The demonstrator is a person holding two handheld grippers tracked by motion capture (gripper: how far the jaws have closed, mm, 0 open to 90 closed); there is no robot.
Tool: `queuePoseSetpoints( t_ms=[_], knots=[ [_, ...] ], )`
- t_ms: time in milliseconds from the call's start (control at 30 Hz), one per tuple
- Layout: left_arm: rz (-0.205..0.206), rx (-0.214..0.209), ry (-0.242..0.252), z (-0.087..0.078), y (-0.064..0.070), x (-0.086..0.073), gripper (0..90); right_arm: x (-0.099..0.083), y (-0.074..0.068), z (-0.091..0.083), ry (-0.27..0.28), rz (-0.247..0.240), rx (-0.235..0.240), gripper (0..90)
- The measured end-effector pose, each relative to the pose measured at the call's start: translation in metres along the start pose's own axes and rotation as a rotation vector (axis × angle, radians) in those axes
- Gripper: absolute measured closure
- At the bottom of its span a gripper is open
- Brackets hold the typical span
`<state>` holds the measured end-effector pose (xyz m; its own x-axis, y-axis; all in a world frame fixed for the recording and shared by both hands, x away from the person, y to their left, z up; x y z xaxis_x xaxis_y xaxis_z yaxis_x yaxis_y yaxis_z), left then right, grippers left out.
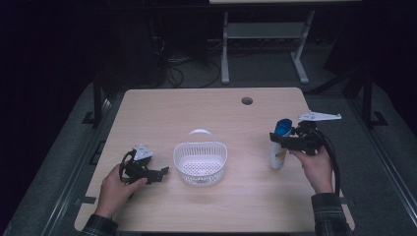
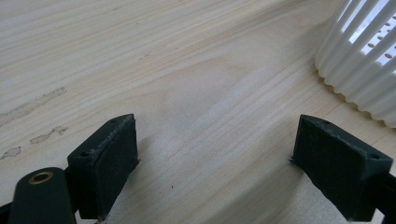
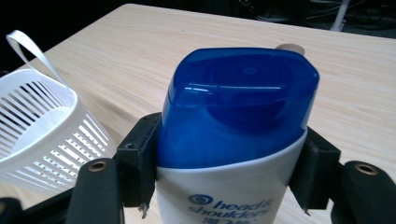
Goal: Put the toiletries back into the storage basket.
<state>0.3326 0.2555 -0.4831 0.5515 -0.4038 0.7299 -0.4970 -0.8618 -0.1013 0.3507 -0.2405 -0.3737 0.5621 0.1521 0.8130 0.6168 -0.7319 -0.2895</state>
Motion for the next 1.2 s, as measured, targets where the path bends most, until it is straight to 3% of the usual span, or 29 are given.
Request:
queuePoseSetpoints(
  t_ms=[567,1200],
  knots=[
    [0.000,-0.001,-0.002,0.000,0.000,0.000,13.0,0.015,-0.031,0.003,0.020,-0.048,0.044,35.2],
    [0.003,-0.001,-0.004,0.000,0.000,0.000,13.0,0.030,-0.068,0.010,0.052,-0.105,0.135,35.3]
  ],
)
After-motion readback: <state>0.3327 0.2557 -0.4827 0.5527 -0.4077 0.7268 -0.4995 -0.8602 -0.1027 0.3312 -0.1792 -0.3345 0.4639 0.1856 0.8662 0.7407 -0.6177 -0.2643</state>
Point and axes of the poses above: each handheld gripper's, and its own axes: z roughly forward along the jaws, x roughly out of its top, y roughly to its right, the point moved 1 cm from there along z, roughly forward along the jaws, and after that the axes turned 8 degrees about x, right-handed, at the moved point
